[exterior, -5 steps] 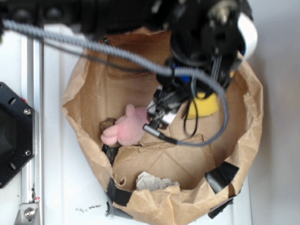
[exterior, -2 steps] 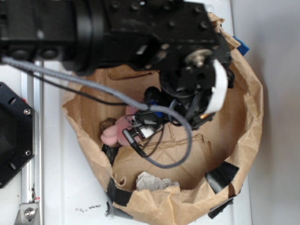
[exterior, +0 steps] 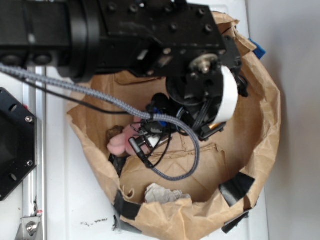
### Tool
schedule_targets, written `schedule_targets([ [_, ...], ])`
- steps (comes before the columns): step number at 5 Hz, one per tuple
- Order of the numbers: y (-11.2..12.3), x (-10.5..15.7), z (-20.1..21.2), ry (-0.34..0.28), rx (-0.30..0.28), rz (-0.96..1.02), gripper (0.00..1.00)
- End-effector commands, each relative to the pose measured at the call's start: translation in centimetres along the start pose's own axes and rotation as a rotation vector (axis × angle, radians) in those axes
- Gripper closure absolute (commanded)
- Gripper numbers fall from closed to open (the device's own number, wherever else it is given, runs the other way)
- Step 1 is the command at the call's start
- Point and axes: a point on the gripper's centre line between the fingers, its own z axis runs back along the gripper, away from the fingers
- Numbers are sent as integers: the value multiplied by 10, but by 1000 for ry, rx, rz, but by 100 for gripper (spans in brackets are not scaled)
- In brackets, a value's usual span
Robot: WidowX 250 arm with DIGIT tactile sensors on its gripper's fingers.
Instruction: Grab the white paper.
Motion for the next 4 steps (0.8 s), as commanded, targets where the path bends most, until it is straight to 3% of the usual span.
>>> schedule_targets([
  [1,-12,17,-3,10,70,-221,0],
  [2,-22,27,-13,33,79,-379,0],
  [3,16,40,-12,21,43,-437,0],
  [4,15,45,-22,-31,-35,-505,0],
])
